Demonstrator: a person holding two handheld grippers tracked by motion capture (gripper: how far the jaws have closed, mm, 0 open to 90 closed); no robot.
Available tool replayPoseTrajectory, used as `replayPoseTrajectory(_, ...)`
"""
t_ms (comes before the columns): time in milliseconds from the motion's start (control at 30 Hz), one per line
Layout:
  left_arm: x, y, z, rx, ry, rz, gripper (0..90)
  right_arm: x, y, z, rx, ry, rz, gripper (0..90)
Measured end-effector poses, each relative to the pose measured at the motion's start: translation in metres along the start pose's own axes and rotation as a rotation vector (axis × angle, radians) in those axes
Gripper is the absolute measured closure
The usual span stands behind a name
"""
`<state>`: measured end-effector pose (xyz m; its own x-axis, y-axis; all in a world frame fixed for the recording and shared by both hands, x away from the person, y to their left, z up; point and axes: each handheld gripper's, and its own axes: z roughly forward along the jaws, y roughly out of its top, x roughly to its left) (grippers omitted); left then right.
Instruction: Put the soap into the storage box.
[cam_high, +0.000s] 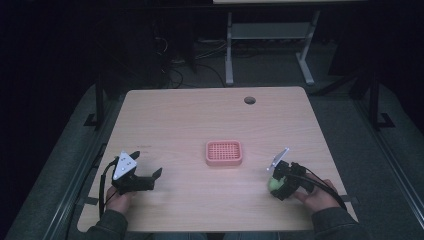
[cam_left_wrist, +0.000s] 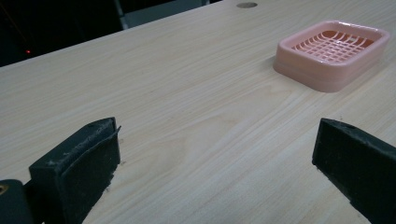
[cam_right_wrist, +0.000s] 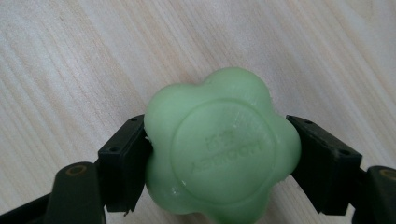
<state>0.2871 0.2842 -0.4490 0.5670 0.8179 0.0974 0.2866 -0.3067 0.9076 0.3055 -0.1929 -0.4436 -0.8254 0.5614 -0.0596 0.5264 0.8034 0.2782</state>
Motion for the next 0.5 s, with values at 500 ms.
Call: replayPoseTrajectory(500,-0.0005,0.0001,0.0001,-0.006,0.000,-0.002,0.2,0.0010,-0.0009,-0.0048,-0.031,0.006,0.013,26.0)
